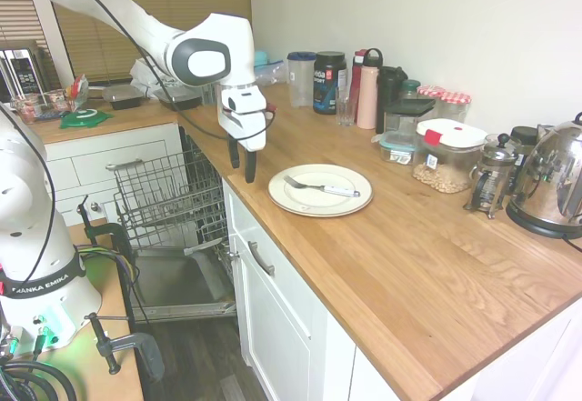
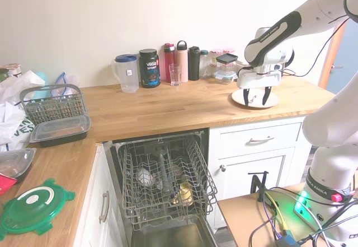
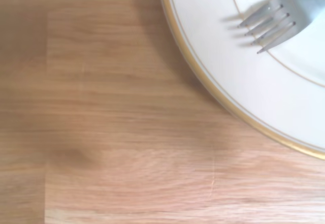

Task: Put the fork in the dishwasher

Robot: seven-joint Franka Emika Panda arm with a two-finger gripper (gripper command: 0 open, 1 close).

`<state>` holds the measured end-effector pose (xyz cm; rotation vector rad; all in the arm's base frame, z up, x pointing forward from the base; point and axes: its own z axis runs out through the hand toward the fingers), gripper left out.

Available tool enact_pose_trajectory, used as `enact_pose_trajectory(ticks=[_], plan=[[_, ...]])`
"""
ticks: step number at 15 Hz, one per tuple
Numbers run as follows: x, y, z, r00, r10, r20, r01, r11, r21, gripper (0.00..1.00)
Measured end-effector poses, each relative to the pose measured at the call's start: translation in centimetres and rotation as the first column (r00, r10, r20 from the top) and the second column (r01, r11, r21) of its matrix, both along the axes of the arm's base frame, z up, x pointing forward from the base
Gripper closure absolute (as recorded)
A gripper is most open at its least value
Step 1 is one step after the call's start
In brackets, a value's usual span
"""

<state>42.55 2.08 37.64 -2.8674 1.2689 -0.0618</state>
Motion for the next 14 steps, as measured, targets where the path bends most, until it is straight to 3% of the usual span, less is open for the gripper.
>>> enact_pose_trajectory(ticks=[2, 6, 9, 11, 14], plan=[[0.0, 0.0, 0.0, 1.000, -0.007, -0.001, 0.007, 1.000, 0.008, 0.00], [0.7, -0.6, 1.5, 0.997, -0.068, 0.029, 0.065, 0.993, 0.100, 0.00], [2.6, -1.4, 3.1, 0.985, -0.169, 0.036, 0.162, 0.975, 0.151, 0.00], [5.0, -2.6, 3.2, 0.961, -0.277, 0.021, 0.270, 0.949, 0.163, 0.00], [9.2, -4.6, 2.7, 0.894, -0.448, -0.010, 0.444, 0.883, 0.152, 0.00]])
